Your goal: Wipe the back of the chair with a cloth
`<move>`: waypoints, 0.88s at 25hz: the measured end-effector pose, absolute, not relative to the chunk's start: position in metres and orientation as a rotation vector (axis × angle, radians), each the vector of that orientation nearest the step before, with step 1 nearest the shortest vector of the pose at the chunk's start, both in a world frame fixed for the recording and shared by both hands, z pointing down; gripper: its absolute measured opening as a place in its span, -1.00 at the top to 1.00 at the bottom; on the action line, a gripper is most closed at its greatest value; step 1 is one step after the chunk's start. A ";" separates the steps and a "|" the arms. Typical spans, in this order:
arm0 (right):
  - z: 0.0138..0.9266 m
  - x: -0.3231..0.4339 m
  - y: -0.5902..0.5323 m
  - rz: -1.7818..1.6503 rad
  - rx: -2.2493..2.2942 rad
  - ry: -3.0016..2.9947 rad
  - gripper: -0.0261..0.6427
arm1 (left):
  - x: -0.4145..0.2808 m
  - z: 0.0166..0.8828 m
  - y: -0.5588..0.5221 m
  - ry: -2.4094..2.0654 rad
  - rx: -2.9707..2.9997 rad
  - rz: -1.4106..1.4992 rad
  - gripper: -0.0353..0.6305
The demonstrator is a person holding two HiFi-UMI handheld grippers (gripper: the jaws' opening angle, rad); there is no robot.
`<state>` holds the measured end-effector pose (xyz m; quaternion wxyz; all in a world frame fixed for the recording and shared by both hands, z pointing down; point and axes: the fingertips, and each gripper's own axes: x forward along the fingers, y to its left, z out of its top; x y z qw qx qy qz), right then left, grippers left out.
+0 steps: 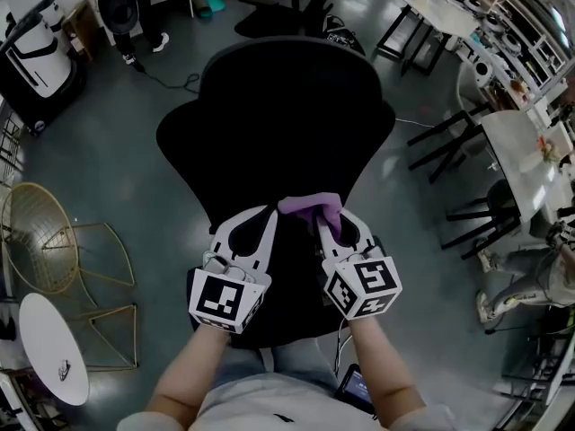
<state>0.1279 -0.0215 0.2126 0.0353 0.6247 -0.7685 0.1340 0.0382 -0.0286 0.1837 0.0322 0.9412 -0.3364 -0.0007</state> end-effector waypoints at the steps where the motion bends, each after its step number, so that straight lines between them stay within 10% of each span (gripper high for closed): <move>1: 0.207 0.126 -0.020 0.409 1.918 -2.377 0.77 | 0.037 0.179 -0.028 -1.038 2.903 -0.011 0.86; 22: 0.144 0.084 0.001 0.240 1.862 -2.505 0.77 | 0.007 0.129 -0.013 -1.033 2.962 -0.097 0.86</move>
